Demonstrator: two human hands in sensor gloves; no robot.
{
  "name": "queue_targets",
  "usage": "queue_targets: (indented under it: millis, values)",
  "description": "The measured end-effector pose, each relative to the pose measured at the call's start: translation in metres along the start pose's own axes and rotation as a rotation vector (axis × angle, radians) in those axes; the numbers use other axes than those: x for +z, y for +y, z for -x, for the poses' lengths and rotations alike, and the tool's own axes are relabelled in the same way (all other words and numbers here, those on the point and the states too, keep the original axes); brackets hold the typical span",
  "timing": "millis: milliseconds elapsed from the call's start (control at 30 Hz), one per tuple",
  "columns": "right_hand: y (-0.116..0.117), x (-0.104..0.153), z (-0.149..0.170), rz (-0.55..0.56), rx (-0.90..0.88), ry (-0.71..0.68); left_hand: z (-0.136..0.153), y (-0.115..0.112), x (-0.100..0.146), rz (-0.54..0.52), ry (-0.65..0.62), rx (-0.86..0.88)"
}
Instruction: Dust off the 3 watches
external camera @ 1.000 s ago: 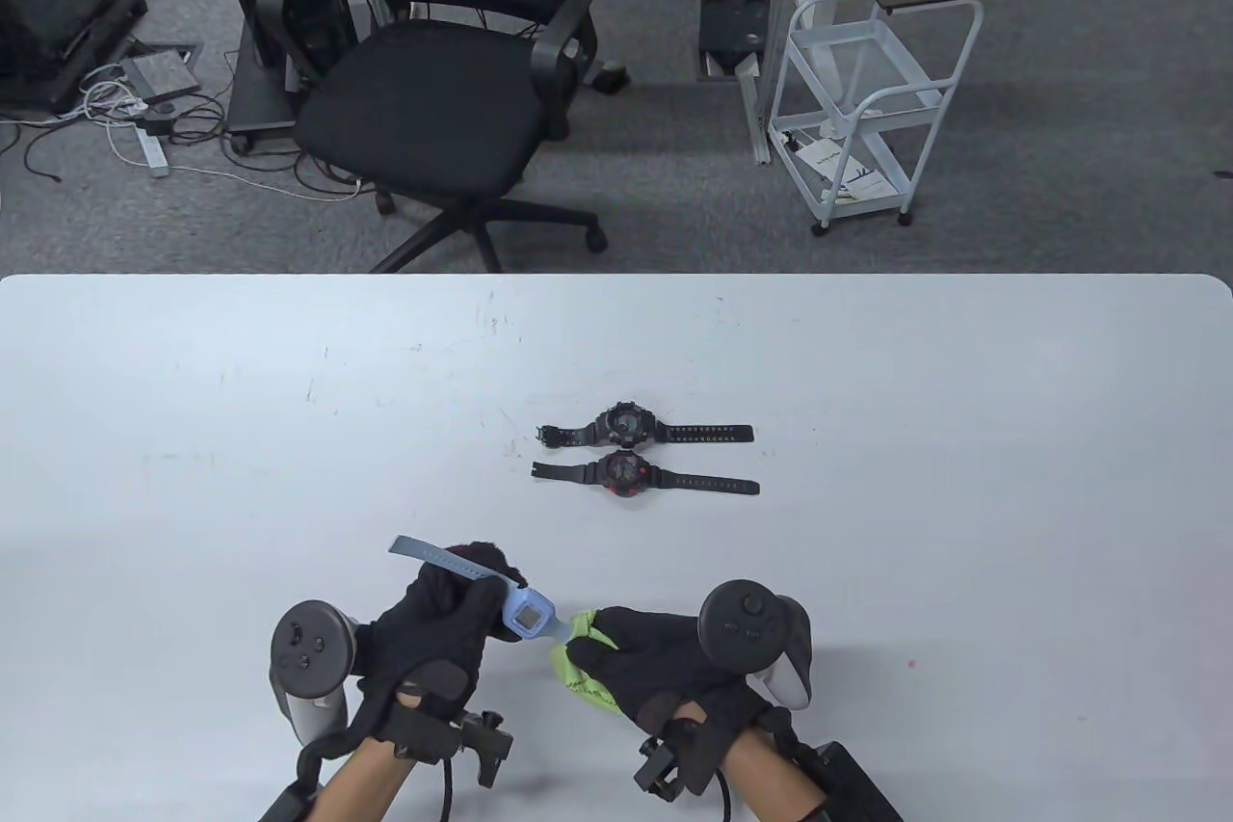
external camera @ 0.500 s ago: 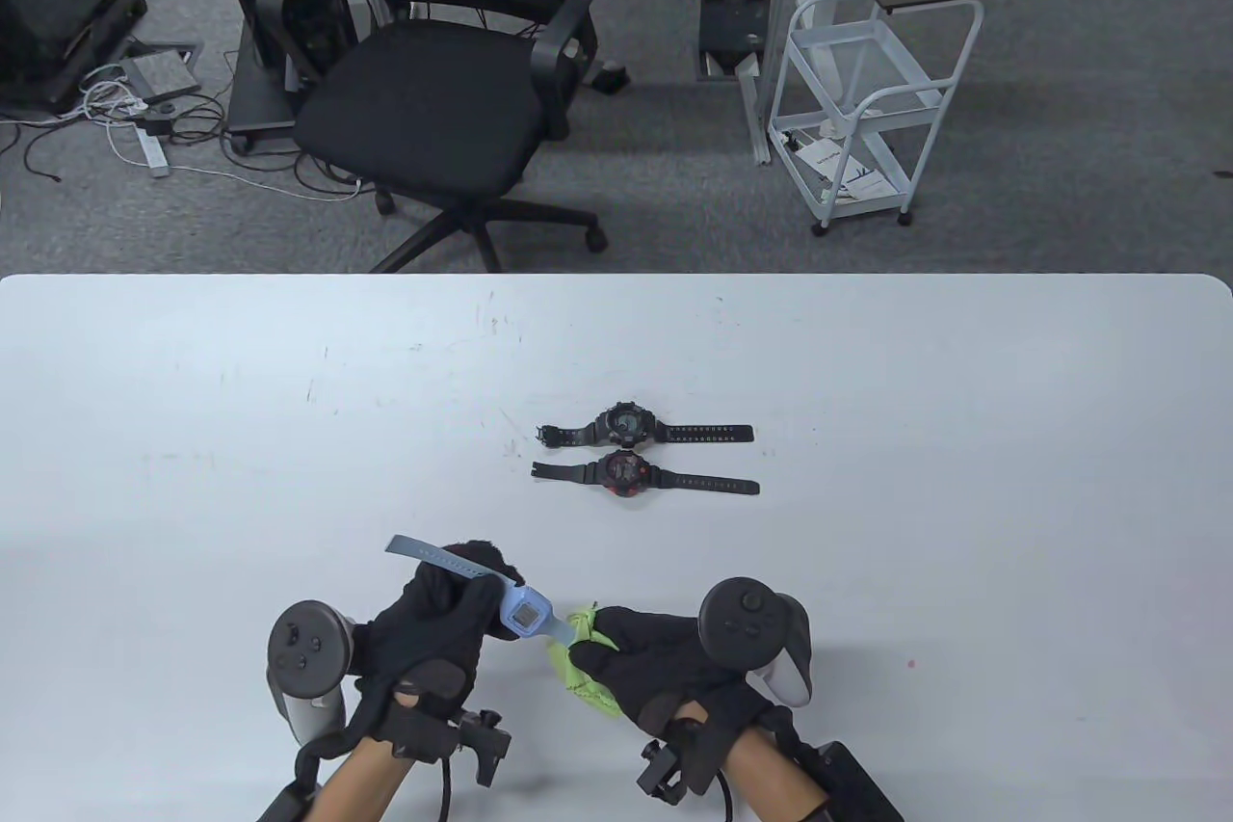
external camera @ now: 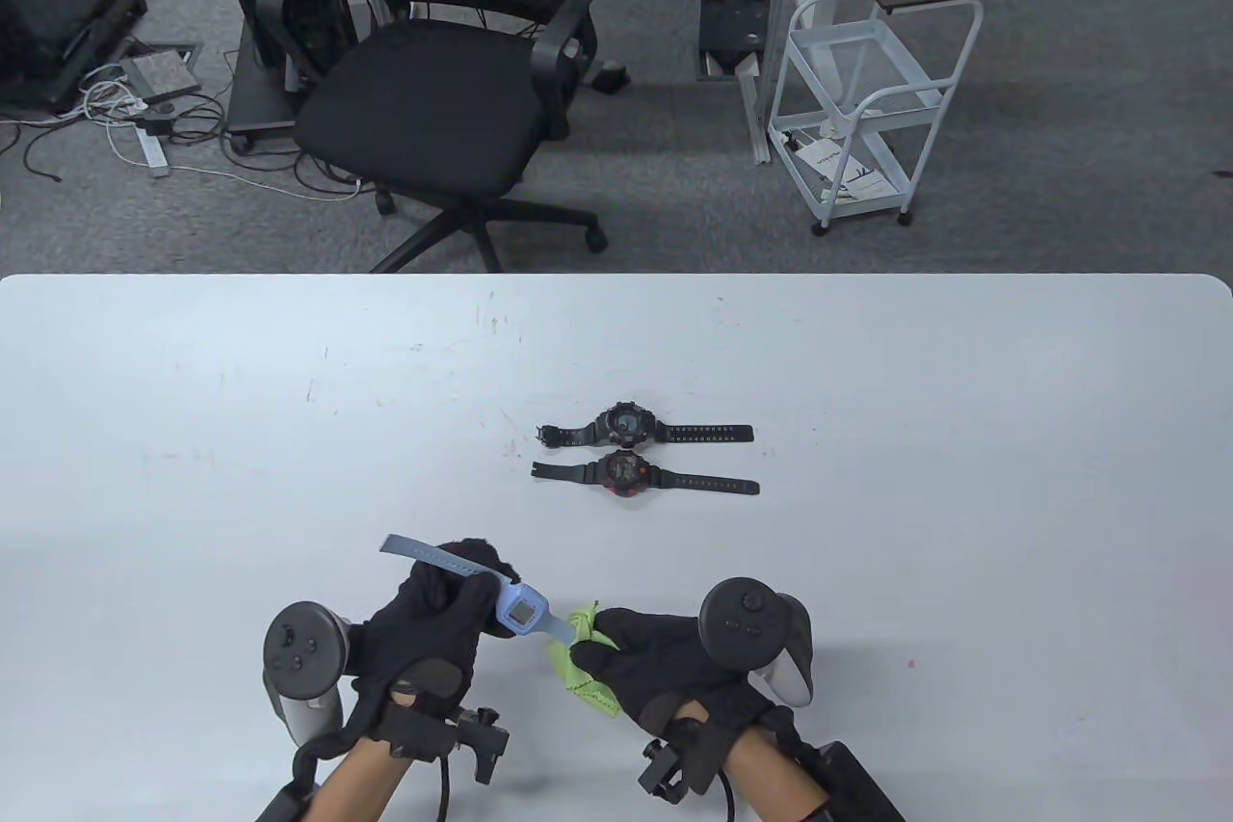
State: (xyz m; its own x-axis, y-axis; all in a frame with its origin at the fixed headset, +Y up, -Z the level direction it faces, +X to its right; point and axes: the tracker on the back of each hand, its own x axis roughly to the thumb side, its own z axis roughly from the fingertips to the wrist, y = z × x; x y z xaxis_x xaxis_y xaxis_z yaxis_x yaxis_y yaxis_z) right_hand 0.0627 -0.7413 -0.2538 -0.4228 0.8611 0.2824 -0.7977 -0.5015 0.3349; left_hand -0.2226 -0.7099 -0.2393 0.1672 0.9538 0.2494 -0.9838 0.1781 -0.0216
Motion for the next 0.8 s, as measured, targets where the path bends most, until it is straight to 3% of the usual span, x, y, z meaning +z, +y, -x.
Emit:
queue_targets:
  millis: [800]
  values:
    - [-0.0001,0.0007,0.0009,0.003,0.007,0.003,-0.0007,0.0027,0.0004,-0.012,-0.006,0.001]
